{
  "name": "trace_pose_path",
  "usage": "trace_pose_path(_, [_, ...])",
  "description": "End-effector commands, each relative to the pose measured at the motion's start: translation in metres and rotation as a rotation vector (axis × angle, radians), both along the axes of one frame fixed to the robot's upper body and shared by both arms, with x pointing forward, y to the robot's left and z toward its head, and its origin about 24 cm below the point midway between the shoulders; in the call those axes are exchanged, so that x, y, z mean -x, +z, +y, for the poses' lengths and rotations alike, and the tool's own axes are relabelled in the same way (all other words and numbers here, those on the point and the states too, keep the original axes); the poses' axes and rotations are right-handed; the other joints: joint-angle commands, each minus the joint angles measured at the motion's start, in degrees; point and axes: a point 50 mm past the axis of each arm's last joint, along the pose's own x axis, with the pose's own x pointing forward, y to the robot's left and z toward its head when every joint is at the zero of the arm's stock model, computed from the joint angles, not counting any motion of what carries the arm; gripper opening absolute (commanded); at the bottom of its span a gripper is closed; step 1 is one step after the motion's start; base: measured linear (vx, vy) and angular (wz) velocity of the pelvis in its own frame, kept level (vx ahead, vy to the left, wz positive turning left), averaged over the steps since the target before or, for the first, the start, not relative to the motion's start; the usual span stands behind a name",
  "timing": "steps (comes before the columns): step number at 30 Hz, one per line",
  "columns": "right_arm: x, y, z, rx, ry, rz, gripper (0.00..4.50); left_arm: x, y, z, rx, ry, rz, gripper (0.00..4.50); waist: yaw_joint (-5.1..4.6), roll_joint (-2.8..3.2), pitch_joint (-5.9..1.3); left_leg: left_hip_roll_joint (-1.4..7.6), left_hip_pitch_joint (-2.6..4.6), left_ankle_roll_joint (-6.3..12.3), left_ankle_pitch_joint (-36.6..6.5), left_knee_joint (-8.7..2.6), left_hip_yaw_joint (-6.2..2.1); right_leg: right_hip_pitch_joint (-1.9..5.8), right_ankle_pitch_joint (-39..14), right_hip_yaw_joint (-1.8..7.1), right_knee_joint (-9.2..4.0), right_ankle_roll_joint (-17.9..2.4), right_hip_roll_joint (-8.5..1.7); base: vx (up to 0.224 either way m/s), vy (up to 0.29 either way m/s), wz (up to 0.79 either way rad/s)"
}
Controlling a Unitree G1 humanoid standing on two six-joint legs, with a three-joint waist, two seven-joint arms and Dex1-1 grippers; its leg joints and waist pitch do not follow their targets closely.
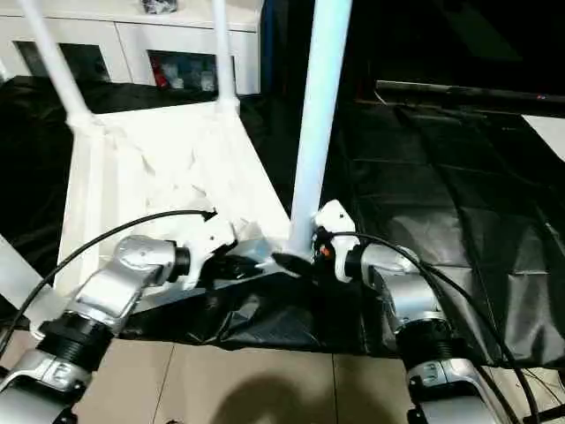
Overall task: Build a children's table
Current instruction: Rotate leg to tighten
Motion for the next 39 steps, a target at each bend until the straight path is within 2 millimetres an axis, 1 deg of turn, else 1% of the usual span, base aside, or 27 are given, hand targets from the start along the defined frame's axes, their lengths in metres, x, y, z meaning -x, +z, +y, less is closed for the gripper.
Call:
trace_pose_path(1, [0.011, -0.005, 0.011, -0.009, 0.141, 0.043, 3.67, 0.005, 0.012, -0.018, 0.056, -0.119, -0.03, 0.0, 0.02, -0.21, -3.29, 1.88, 1.12, 2.88, -14.2, -3.86, -0.11, 2.67, -10.0, 1.5, -4.28, -14.0, -3.35, 0.0, 0.0, 0.0])
trace_pose_path(3, [0.014, -0.005, 0.009, -0.009, 0.177, 0.058, 3.67, 0.006, 0.013, -0.016, 0.053, -0.135, -0.021, 0.0, 0.18, -0.21, -3.31, 1.85, 1.09, 2.97, -14.1, -3.84, -0.12, 2.76, -10.1, 1.49, -4.23, -13.9, -3.35, 0.0, 0.0, 0.0])
trace_pose_path(5, [0.021, -0.005, 0.007, -0.001, 0.254, 0.092, 3.47, 0.008, 0.013, -0.011, 0.04, -0.162, -0.007, 0.0, 0.45, -0.17, -3.32, 1.94, 1.11, 3.35, -13.3, -3.82, -0.1, 2.73, -9.2, 1.48, -4.11, -14.0, -3.28, 0.0, 0.0, 0.0])
trace_pose_path(6, [0.022, -0.006, 0.007, -0.001, 0.27, 0.103, 3.47, 0.008, 0.013, -0.009, 0.037, -0.165, -0.005, 0.0, 0.52, -0.15, -3.31, 1.93, 1.1, 3.43, -13.1, -3.8, -0.05, 2.72, -9.0, 1.48, -4.11, -14.0, -3.27, 0.0, 0.0, 0.0])
trace_pose_path(7, [0.023, -0.006, 0.007, -0.001, 0.282, 0.109, 3.25, 0.008, 0.013, -0.009, 0.036, -0.168, -0.002, 0.0, 0.68, -0.1, -3.31, 1.97, 1.19, 3.5, -12.9, -3.77, 0.0, 2.66, -8.6, 1.46, -4.09, -14.2, -3.22, 0.0, 0.0, 0.0])
trace_pose_path(8, [0.024, -0.006, 0.007, 0.003, 0.295, 0.112, 3.16, 0.008, 0.012, -0.008, 0.034, -0.17, 0.0, 0.0, 0.8, -0.1, -3.29, 1.97, 1.19, 3.38, -13.2, -3.77, 0.02, 2.6, -8.9, 1.45, -4.09, -14.3, -3.26, 0.0, 0.0, 0.0])
trace_pose_path(10, [0.025, -0.008, 0.007, 0.016, 0.311, 0.117, 3.11, 0.008, 0.012, -0.006, 0.031, -0.17, 0.003, 0.0, 0.86, -0.26, -3.27, 1.92, 1.14, 3.02, -13.3, -3.82, -0.04, 2.66, -9.7, 1.43, -4.08, -14.1, -3.31, 0.0, 0.0, 0.0])
trace_pose_path(11, [0.025, -0.008, 0.007, 0.016, 0.311, 0.118, 2.95, 0.008, 0.012, -0.006, 0.031, -0.17, 0.003, 0.0, 0.89, -0.08, -3.25, 1.93, 1.17, 2.84, -13.5, -3.86, -0.07, 2.63, -10.1, 1.43, -4.09, -14.1, -3.34, 0.0, 0.0, 0.0])
trace_pose_path(12, [0.025, -0.008, 0.007, 0.017, 0.312, 0.118, 2.95, 0.008, 0.012, -0.006, 0.03, -0.171, 0.003, 0.0, 0.89, -0.15, -3.29, 1.92, 1.27, 2.65, -13.8, -3.81, -0.03, 2.57, -10.6, 1.45, -4.15, -14.0, -3.32, 0.0, 0.0, 0.0])
trace_pose_path(14, [0.026, -0.007, 0.007, 0.011, 0.32, 0.122, 2.76, 0.008, 0.013, -0.007, 0.032, -0.173, 0.005, 0.0, 0.89, -0.03, -3.32, 1.9, 1.23, 2.43, -13.8, -3.83, -0.09, 2.63, -10.6, 1.46, -4.16, -13.8, -3.33, 0.0, 0.0, 0.0])
trace_pose_path(17, [0.028, -0.007, 0.008, 0.004, 0.332, 0.133, 2.49, 0.009, 0.013, -0.007, 0.032, -0.178, 0.008, 0.0, 0.94, -0.11, -3.39, 1.88, 1.19, 2.59, -13.2, -3.8, -0.09, 2.72, -9.7, 1.44, -4.06, -13.8, -3.29, 0.0, 0.0, 0.0])
trace_pose_path(20, [0.031, -0.01, 0.01, 0.004, 0.336, 0.135, 2.39, 0.008, 0.012, -0.008, 0.039, -0.162, 0.007, 0.0, 1.0, -0.13, -3.42, 1.86, 1.14, 2.8, -12.5, -3.77, -0.09, 2.75, -8.9, 1.4, -3.98, -13.9, -3.29, 0.0, 0.0, 0.0])
trace_pose_path(23, [0.027, -0.011, 0.016, -0.039, 0.254, 0.124, 2.35, 0.006, 0.012, -0.012, 0.064, -0.107, -0.007, 0.0, 0.93, -0.24, -3.28, 1.85, 1.17, 2.69, -13.2, -3.79, -0.03, 2.65, -10.1, 1.45, -4.15, -13.8, -3.3, 0.0, 0.0, 0.0])
trace_pose_path(24, [0.024, -0.012, 0.019, -0.049, 0.205, 0.108, 2.31, 0.004, 0.011, -0.014, 0.063, -0.081, -0.018, 0.0, 0.88, -0.24, -3.14, 1.83, 1.2, 2.32, -14.3, -3.92, -0.08, 2.59, -12.2, 1.46, -4.34, -13.4, -3.35, 0.0, 0.0, 0.0])
trace_pose_path(25, [0.022, -0.013, 0.023, -0.057, 0.158, 0.093, 2.27, 0.002, 0.01, -0.016, 0.061, -0.056, -0.028, 0.0, 0.64, -0.21, -2.97, 1.83, 1.35, 1.35, -16.3, -4.12, -0.19, 2.28, -16.2, 1.47, -4.71, -12.3, -3.38, 0.0, 0.0, 0.0])
trace_pose_path(26, [0.02, -0.014, 0.024, -0.058, 0.133, 0.091, 2.27, 0.002, 0.01, -0.017, 0.062, -0.044, -0.031, 0.0, 0.51, -0.19, -2.91, 1.8, 1.42, 1.02, -17.2, -4.19, -0.25, 2.21, -17.8, 1.46, -4.88, -11.9, -3.39, 0.0, 0.0, 0.0])
trace_pose_path(27, [0.016, -0.016, 0.029, -0.06, 0.06, 0.088, 2.15, -0.001, 0.009, -0.02, 0.064, -0.007, -0.04, 0.0, 0.31, -0.2, -2.8, 1.7, 1.42, 0.2, -18.6, -4.29, -0.37, 2.07, -21.4, 1.42, -5.17, -10.7, -3.46, 0.0, 0.0, 0.0])
trace_pose_path(28, [0.011, -0.02, 0.033, -0.057, -0.035, 0.085, 2.11, -0.003, 0.008, -0.025, 0.063, 0.035, -0.045, 0.0, 0.21, -0.26, -2.76, 1.67, 1.45, -0.18, -19.3, -4.28, -0.43, 1.97, -22.8, 1.41, -5.28, -10.2, -3.42, 0.0, 0.0, 0.0])
trace_pose_path(29, [0.008, -0.022, 0.037, -0.056, -0.095, 0.091, 2.09, -0.005, 0.007, -0.028, 0.063, 0.063, -0.051, 0.0, -0.25, -0.35, -2.57, 1.52, 1.34, -0.92, -20.6, -4.47, -0.59, 1.82, -25.8, 1.34, -5.52, -9.1, -3.37, 0.0, 0.0, 0.0])
trace_pose_path(30, [0.005, -0.025, 0.04, -0.054, -0.154, 0.098, 2.07, -0.007, 0.007, -0.032, 0.063, 0.09, -0.058, 0.0, -0.59, -0.34, -2.49, 1.46, 1.35, -1.28, -21.5, -4.49, -0.72, 1.73, -27.7, 1.26, -5.66, -8.5, -3.43, 0.0, 0.0, 0.0])
trace_pose_path(31, [0.003, -0.027, 0.043, -0.05, -0.209, 0.099, 2.04, -0.009, 0.007, -0.036, 0.067, 0.12, -0.064, 0.0, -1.13, -0.32, -2.38, 1.3, 1.48, -1.87, -23.1, -4.51, -0.96, 1.57, -31.7, 1.1, -6.06, -7.0, -3.51, 0.0, 0.0, 0.0])
trace_pose_path(32, [0.0, -0.029, 0.047, -0.047, -0.279, 0.106, 2.02, -0.01, 0.007, -0.041, 0.077, 0.146, -0.067, 0.0, -1.47, -0.45, -2.4, 1.15, 1.36, -1.92, -24.4, -4.51, -1.29, 1.7, -35.0, 0.82, -6.46, -5.5, -3.63, 0.0, 0.0, 0.0])
trace_pose_path(34, [-0.003, -0.031, 0.052, -0.043, -0.343, 0.116, 2.02, -0.012, 0.008, -0.046, 0.082, 0.171, -0.076, 0.0, -1.91, -0.4, -2.39, 1.06, 1.34, -2.01, -24.9, -4.55, -1.42, 1.46, -36.4, 0.8, -6.73, -4.7, -3.69, 0.0, 0.0, 0.0])
trace_pose_path(35, [-0.007, -0.032, 0.059, -0.03, -0.405, 0.111, 2.02, -0.013, 0.009, -0.052, 0.093, 0.198, -0.081, 0.0, -2.4, -0.31, -2.5, 1.0, 1.65, -1.78, -26.3, -4.43, -1.63, 1.23, -37.3, 0.58, -7.13, -4.3, -3.61, 0.0, 0.0, 0.0])
trace_pose_path(36, [-0.008, -0.031, 0.061, -0.035, -0.409, 0.113, 2.02, -0.013, 0.009, -0.053, 0.096, 0.199, -0.083, 0.0, -2.61, -0.32, -2.5, 1.01, 1.57, -1.7, -26.3, -4.47, -1.59, 1.17, -36.8, 0.62, -7.16, -4.4, -3.59, 0.0, 0.0, 0.0])
trace_pose_path(38, [-0.008, -0.027, 0.071, -0.061, -0.388, 0.105, 2.02, -0.012, 0.01, -0.059, 0.109, 0.192, -0.086, 0.0, -2.78, -0.21, -2.65, 1.07, 1.37, -1.39, -26.0, -4.77, -1.73, 1.5, -34.7, 0.41, -7.13, -4.9, -3.59, 0.0, 0.0, 0.0])
trace_pose_path(39, [-0.008, -0.027, 0.072, -0.061, -0.388, 0.104, 2.02, -0.012, 0.01, -0.059, 0.109, 0.192, -0.086, 0.0, -2.79, -0.12, -2.68, 1.21, 1.33, -1.16, -26.1, -4.94, -1.72, 1.6, -32.5, 0.39, -7.11, -5.3, -3.52, 0.0, 0.0, 0.0])
